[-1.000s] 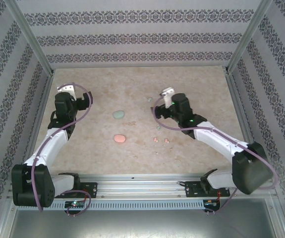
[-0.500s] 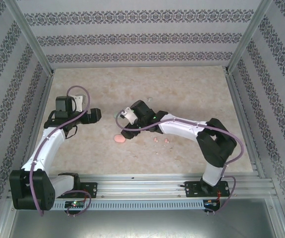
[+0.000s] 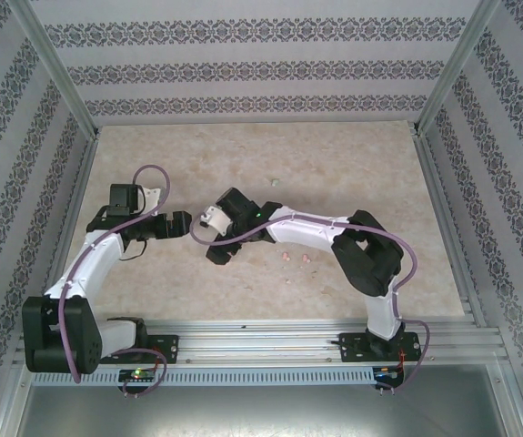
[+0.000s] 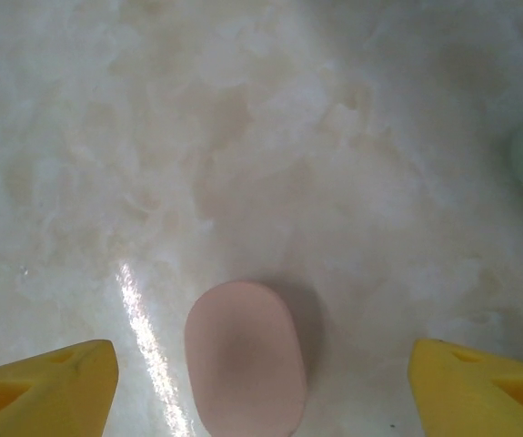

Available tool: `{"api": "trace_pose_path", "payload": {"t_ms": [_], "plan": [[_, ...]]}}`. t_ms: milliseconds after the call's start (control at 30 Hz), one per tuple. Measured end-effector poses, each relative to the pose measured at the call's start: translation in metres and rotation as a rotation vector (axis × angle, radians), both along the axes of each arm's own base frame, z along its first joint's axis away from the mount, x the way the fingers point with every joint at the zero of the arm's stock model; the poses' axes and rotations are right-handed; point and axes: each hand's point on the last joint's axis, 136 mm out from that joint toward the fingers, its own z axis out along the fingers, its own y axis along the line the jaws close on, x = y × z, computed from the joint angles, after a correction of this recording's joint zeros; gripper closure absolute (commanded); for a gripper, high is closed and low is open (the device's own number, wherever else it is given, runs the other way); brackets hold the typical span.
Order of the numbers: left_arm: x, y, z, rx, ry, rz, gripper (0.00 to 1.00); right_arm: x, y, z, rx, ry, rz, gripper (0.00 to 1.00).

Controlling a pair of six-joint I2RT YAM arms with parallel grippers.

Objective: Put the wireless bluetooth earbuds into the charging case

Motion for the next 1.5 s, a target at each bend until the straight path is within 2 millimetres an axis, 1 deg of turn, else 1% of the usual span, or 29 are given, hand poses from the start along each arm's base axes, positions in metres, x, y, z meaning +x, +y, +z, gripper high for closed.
{"api": "trace_pose_path", "payload": {"t_ms": [100,267,367,467,600,633,800,967,1000,1100,1133,1233,1300,1333,1400,1500], "plan": [[-0.002,0.002,-0.002,0.006,0.013,0.009,0.00,-0.008,0.001,-0.012,-0.037,0.000,0.032,0.13],[-0.001,0.003,-0.002,0.008,0.019,0.026,0.00,-0.014,-0.001,-0.034,-0.090,0.015,0.054,0.11],[-0.001,0.003,-0.003,0.005,0.022,0.032,0.00,-0.014,-0.003,-0.044,-0.120,0.021,0.062,0.11],[-0.001,0.004,-0.003,0.007,0.022,0.034,0.00,-0.012,-0.002,-0.048,-0.134,0.013,0.072,0.14],[-0.001,0.004,-0.003,0.010,0.022,0.036,0.00,-0.010,-0.003,-0.050,-0.149,-0.009,0.093,0.26],[-0.001,0.004,-0.003,0.010,0.022,0.036,0.00,-0.009,-0.003,-0.051,-0.155,-0.014,0.101,0.30],[-0.003,0.004,-0.003,0.010,0.028,0.036,0.00,-0.002,-0.003,-0.052,-0.189,-0.041,0.126,0.42],[-0.008,0.007,-0.007,0.023,0.058,0.045,0.00,-0.001,-0.004,-0.052,-0.198,-0.058,0.145,0.50],[-0.009,0.007,-0.007,0.025,0.064,0.046,0.00,-0.001,-0.004,-0.052,-0.198,-0.058,0.146,0.54],[-0.009,0.007,-0.001,0.023,0.082,0.048,0.01,0.000,-0.006,-0.051,-0.196,-0.065,0.142,0.55],[-0.007,0.007,0.002,0.023,0.088,0.047,0.04,0.000,-0.008,-0.051,-0.196,-0.064,0.139,0.56],[0.000,0.005,0.012,0.011,0.109,0.040,0.13,0.002,-0.015,-0.042,-0.172,-0.049,0.113,0.56],[0.004,0.001,0.017,-0.017,0.127,0.026,0.17,0.006,-0.020,-0.027,-0.121,-0.023,0.073,0.56],[0.005,-0.002,0.019,-0.034,0.134,0.019,0.18,0.009,-0.024,-0.018,-0.090,-0.009,0.048,0.56],[0.004,-0.008,0.021,-0.077,0.144,0.007,0.26,0.018,-0.031,0.004,-0.016,0.008,-0.003,0.56],[0.001,-0.026,0.032,-0.190,0.160,-0.011,0.31,0.034,-0.042,0.038,0.082,0.004,-0.073,0.56]]}}
